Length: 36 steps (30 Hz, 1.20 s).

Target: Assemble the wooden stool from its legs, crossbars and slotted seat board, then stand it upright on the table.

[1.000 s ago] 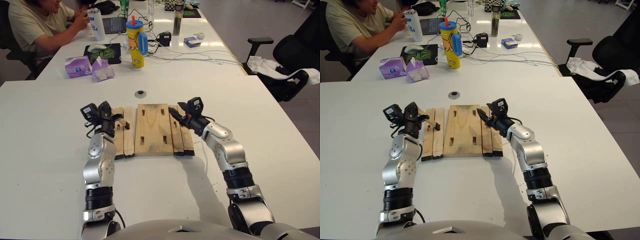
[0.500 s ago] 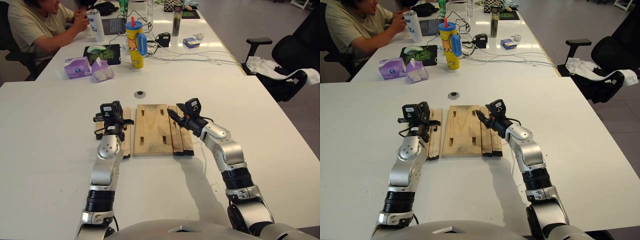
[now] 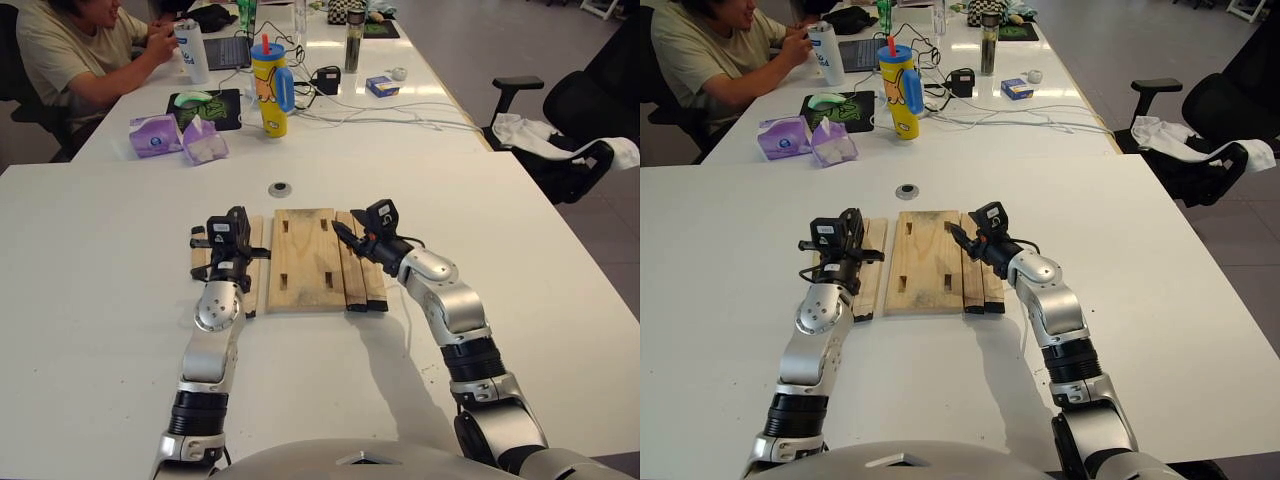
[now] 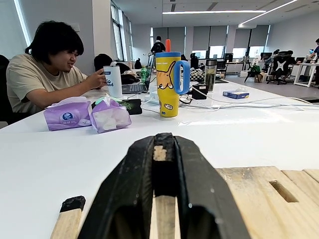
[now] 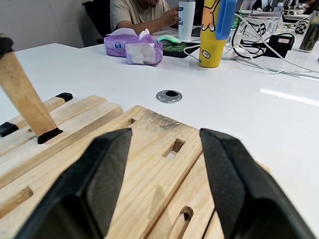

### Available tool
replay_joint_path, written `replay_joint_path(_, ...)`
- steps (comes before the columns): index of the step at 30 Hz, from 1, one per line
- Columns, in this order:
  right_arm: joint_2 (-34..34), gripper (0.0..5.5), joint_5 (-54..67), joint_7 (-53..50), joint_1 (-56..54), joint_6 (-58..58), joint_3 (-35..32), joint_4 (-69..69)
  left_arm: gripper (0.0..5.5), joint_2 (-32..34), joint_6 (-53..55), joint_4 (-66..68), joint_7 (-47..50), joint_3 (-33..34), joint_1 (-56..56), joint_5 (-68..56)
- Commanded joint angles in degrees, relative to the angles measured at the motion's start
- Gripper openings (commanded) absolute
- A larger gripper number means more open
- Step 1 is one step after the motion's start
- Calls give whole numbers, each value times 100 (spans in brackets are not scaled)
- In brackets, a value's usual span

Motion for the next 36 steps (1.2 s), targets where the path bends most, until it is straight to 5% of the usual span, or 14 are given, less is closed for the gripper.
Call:
replay_joint_path(1, 13, 253, -39, -41, 27, 29, -15, 13, 44, 56, 407, 402, -88, 8, 467, 69)
replay_joint_path(16, 72, 253, 0, 28, -49, 26, -81, 175, 265, 58, 395, -710, -226, 244, -373, -25)
replay_joint_path(27, 177, 253, -98, -23, -103, -98, -19, 263, 269, 474, 889, -111, -552, 844, -2604, -507)
replay_joint_path(32, 253, 253, -133, -56, -86, -167, 31, 301, 269, 263, 1952, 1796, -642, 657, -1845, -507)
replay_joint_path(36, 289, 253, -135, -54, -13, -153, 81, 231, 269, 225, 1952, 1758, -523, 390, -1126, -274)
